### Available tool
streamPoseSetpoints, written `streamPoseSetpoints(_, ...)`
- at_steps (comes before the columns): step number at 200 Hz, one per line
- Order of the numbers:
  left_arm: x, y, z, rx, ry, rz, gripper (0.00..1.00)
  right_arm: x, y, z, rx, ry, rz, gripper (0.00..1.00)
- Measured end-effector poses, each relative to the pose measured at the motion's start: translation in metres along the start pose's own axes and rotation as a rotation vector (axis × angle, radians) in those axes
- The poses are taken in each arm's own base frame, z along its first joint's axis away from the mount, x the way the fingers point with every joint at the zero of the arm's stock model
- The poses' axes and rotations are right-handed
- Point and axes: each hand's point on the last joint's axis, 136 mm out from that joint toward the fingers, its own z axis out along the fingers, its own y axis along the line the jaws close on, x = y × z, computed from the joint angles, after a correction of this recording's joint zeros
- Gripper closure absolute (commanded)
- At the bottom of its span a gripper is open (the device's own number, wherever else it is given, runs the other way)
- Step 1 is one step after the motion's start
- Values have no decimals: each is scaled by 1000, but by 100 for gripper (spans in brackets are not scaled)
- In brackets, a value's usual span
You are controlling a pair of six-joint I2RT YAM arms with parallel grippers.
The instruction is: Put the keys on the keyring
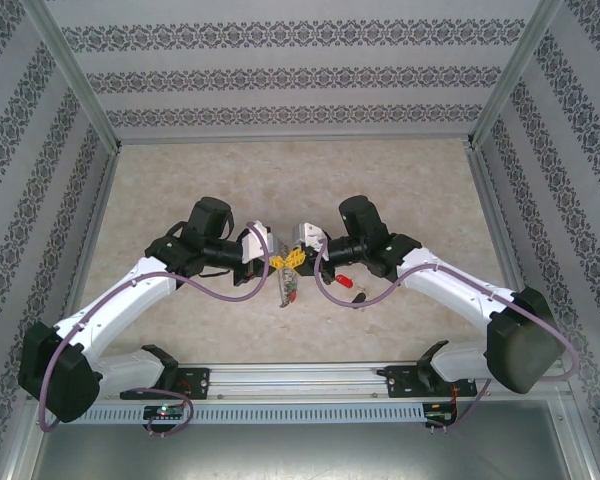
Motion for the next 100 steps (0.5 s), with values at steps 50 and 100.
streamPoseSetpoints(50, 0, 1, 0, -4, -1, -1, 92, 0, -1, 0, 4, -1, 12, 100)
streamPoseSetpoints(100, 0, 0, 1, 3, -2, -4, 84, -1, -1, 0, 6, -5, 15, 100)
